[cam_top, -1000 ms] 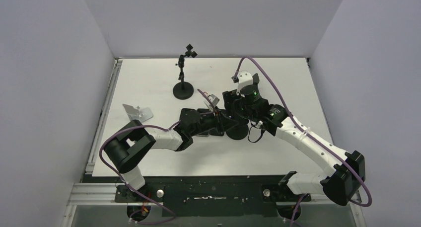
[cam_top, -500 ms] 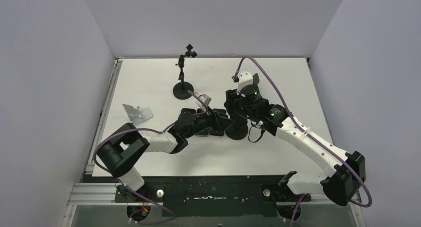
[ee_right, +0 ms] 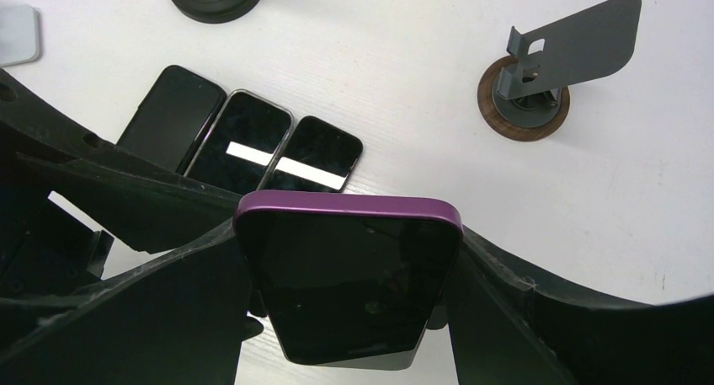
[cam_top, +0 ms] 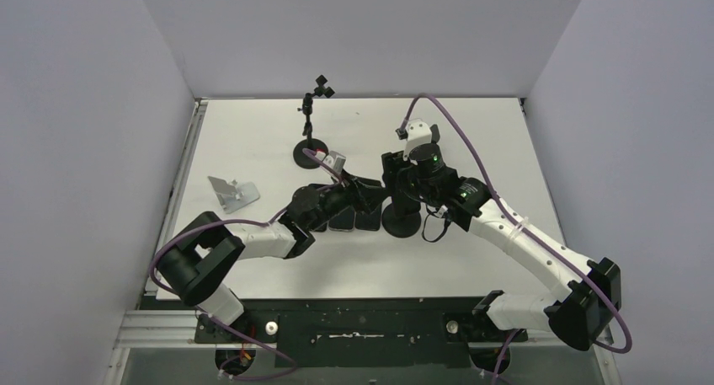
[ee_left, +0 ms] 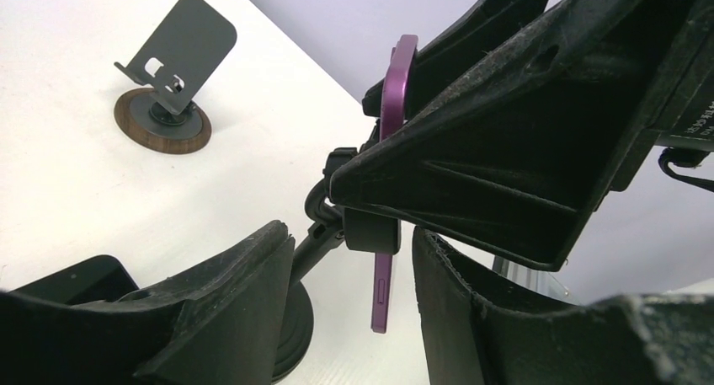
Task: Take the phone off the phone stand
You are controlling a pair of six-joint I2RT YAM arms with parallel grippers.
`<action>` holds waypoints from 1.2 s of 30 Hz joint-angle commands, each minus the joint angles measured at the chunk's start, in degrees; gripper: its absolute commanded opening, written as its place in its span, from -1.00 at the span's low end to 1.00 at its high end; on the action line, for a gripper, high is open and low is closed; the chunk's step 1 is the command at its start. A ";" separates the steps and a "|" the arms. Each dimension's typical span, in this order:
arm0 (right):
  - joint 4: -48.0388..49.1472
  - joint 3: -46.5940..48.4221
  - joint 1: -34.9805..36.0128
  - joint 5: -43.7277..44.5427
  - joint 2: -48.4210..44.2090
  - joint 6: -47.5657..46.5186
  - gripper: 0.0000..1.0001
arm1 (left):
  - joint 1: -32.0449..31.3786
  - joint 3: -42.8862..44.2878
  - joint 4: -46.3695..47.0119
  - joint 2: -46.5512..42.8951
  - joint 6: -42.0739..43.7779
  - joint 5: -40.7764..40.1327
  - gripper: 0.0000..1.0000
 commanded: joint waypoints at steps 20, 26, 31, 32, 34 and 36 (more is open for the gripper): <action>1.33 0.23 -0.04 -2.00 -1.47 5.84 -1.00 | 0.52 3.13 11.89 5.41 -4.44 2.33 -0.60; 2.04 -1.10 -0.92 -3.09 -2.21 7.52 -1.00 | 1.56 0.39 19.53 7.30 -8.53 2.69 -1.00; 4.75 -3.70 -2.98 -6.98 -4.29 9.64 -1.00 | 2.61 -1.46 26.17 9.24 -13.39 2.02 -1.00; 5.75 -4.37 -3.33 -8.10 -4.84 10.09 -1.00 | 2.84 -1.49 27.10 9.60 -14.30 1.77 -1.00; 8.18 -5.87 -3.88 -10.87 -6.14 10.95 -1.00 | 3.26 -1.16 29.02 10.67 -16.75 1.91 -1.00; 10.67 -7.58 -4.10 -13.39 -7.48 11.82 -1.00 | 3.70 -0.63 31.36 12.05 -19.27 2.52 -1.00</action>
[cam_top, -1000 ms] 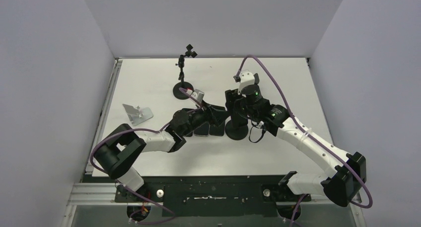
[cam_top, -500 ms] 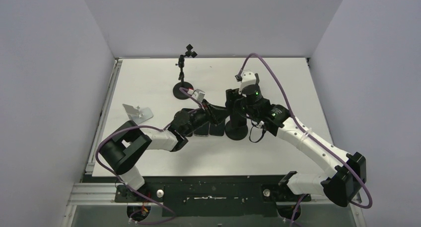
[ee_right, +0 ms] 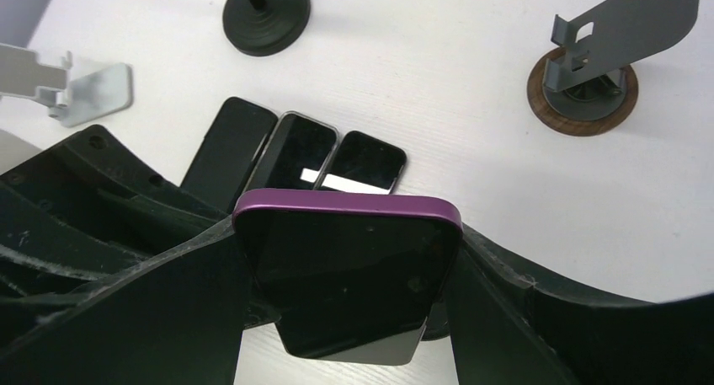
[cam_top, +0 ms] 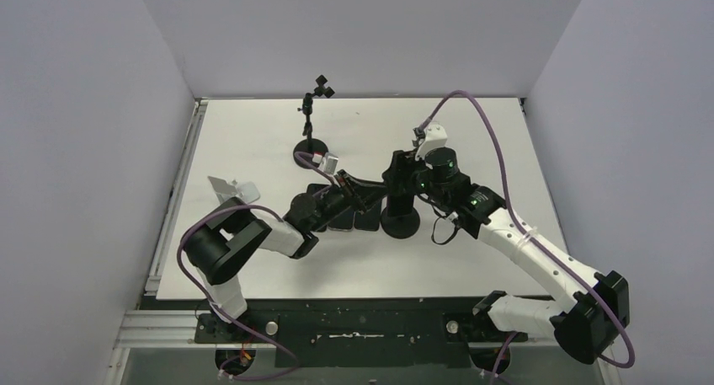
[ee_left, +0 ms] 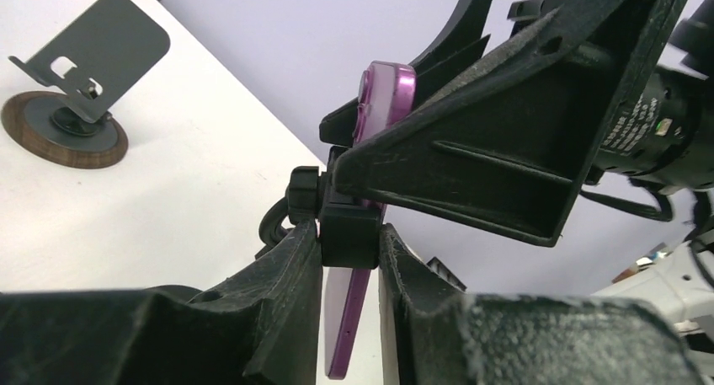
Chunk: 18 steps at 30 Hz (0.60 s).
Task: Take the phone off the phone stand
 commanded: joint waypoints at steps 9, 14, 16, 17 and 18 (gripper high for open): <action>7.59 -3.72 -1.24 -12.00 -5.15 4.41 -1.00 | 2.64 1.04 17.18 4.91 -11.92 -0.06 -1.00; 10.58 -5.95 -1.55 -14.88 -6.54 4.52 -1.00 | 2.61 1.81 17.25 5.99 -14.06 1.40 -1.00; 12.24 -6.81 -1.87 -16.53 -7.19 4.92 -1.00 | 2.67 1.83 17.18 5.97 -14.19 1.74 -1.00; 12.70 -7.27 -2.12 -17.34 -7.57 5.08 -1.00 | 2.62 1.82 17.23 5.87 -14.18 1.75 -1.00; 13.70 -7.69 -2.33 -18.26 -7.97 5.32 -1.00 | 2.67 1.88 17.25 5.89 -14.27 1.94 -1.00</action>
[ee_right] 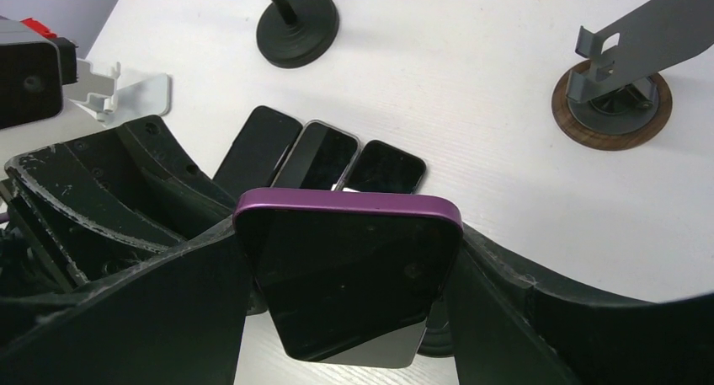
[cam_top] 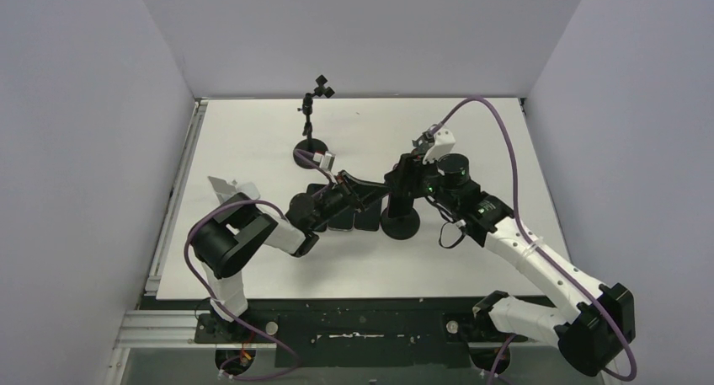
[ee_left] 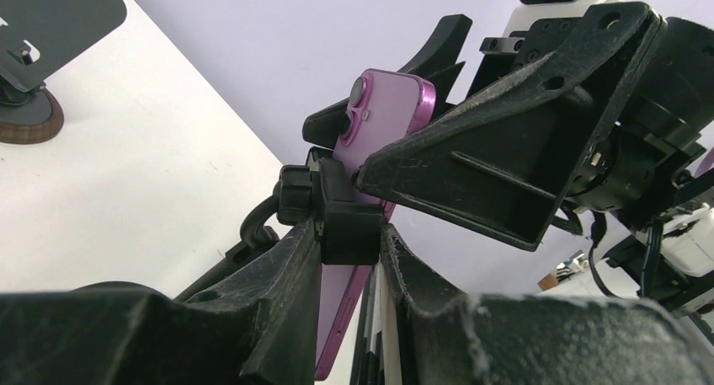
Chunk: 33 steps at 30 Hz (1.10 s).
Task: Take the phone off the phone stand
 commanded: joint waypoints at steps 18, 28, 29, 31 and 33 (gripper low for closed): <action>13.10 -3.41 -2.72 -22.02 -6.09 6.29 -1.00 | 1.20 2.59 11.34 3.30 -5.17 0.69 -1.00; 10.62 0.76 -2.90 -20.79 -6.61 6.79 -1.00 | 2.48 -1.05 11.17 -0.28 -3.62 0.82 0.01; 10.38 1.28 -2.89 -20.44 -6.60 6.87 -1.00 | 2.77 -1.96 10.85 -1.28 -3.10 0.75 0.06; 9.58 2.20 -2.89 -19.78 -6.55 6.96 -1.00 | 3.71 -4.39 9.84 -3.85 -2.21 0.70 0.14; 8.26 3.05 -2.86 -19.33 -6.45 7.05 -1.00 | 5.09 -7.53 8.47 -7.11 -1.22 0.49 0.20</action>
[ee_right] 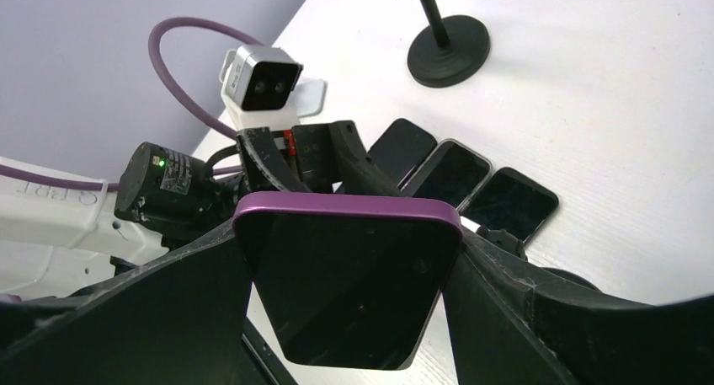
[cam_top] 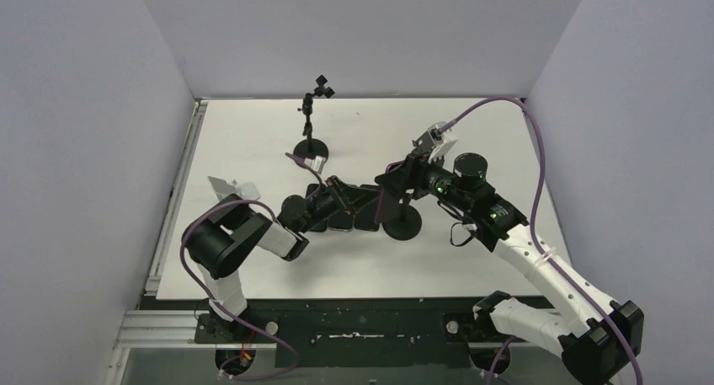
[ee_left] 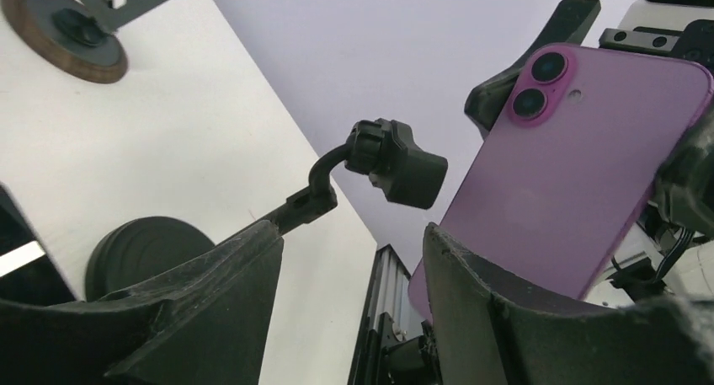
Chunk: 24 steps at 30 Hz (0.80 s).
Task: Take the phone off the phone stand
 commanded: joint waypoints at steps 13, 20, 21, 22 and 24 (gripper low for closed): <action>-5.76 11.89 5.07 7.27 3.06 1.97 -1.00 | -6.31 -0.57 -43.75 -39.70 39.84 -3.72 0.44; -4.79 12.31 6.51 7.90 3.94 3.88 -1.00 | -8.21 2.64 -52.05 -39.77 43.60 -5.98 0.44; -4.62 12.31 6.61 8.03 3.94 4.28 -1.00 | -8.46 2.99 -52.24 -39.46 43.57 -6.23 0.42; -4.35 12.23 6.70 8.12 3.94 4.72 -1.00 | -8.73 3.34 -52.95 -38.83 43.65 -6.51 0.38; -3.75 12.00 6.80 8.34 3.90 5.67 -1.00 | -8.97 4.09 -53.66 -37.82 43.95 -6.76 0.22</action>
